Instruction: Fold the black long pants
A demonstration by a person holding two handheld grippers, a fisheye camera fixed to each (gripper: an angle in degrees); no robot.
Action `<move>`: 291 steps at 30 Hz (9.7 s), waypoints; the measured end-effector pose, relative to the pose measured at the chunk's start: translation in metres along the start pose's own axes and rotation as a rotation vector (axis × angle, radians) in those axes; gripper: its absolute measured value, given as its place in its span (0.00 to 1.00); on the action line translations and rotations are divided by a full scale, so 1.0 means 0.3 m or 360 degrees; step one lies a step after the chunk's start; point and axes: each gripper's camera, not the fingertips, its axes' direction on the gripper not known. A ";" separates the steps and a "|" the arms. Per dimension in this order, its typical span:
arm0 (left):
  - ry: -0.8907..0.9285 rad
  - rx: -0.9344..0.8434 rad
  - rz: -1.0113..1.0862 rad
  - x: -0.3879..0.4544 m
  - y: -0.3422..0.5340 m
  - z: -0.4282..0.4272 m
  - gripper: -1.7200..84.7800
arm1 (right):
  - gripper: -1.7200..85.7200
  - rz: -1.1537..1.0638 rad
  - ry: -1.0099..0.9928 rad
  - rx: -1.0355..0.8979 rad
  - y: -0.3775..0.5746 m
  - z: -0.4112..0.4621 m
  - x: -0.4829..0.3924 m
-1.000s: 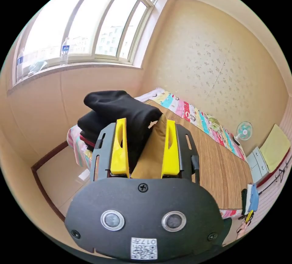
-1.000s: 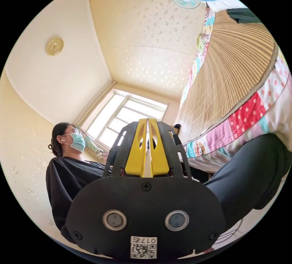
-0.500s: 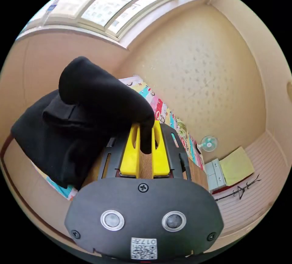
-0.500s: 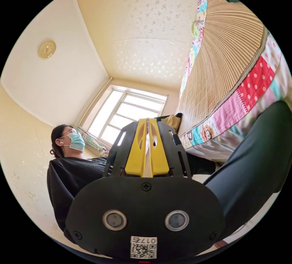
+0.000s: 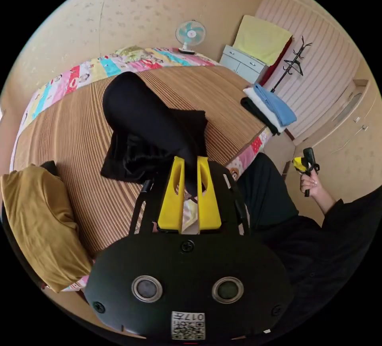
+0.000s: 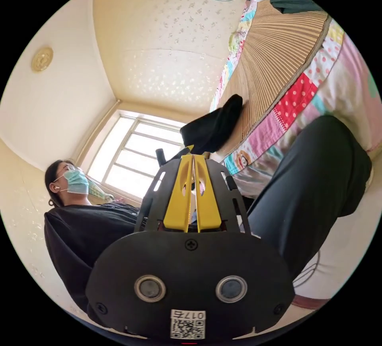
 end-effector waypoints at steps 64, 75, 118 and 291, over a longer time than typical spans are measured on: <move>0.0800 0.0014 -0.0239 -0.432 0.352 0.204 0.14 | 0.19 -0.1072 0.2462 -0.0498 0.228 0.808 0.055; 0.0874 0.0041 -0.0329 -0.465 0.428 0.183 0.14 | 0.13 -0.1452 0.2336 -0.1450 0.203 1.090 0.296; 0.0643 0.1747 0.0322 -0.291 0.377 -1.441 0.02 | 0.06 -0.1649 -0.0006 0.0878 0.444 0.425 -1.054; 0.0272 0.0470 -0.0543 -0.773 0.658 -0.418 0.12 | 0.12 -0.0782 0.1330 -0.0608 -0.516 1.282 0.235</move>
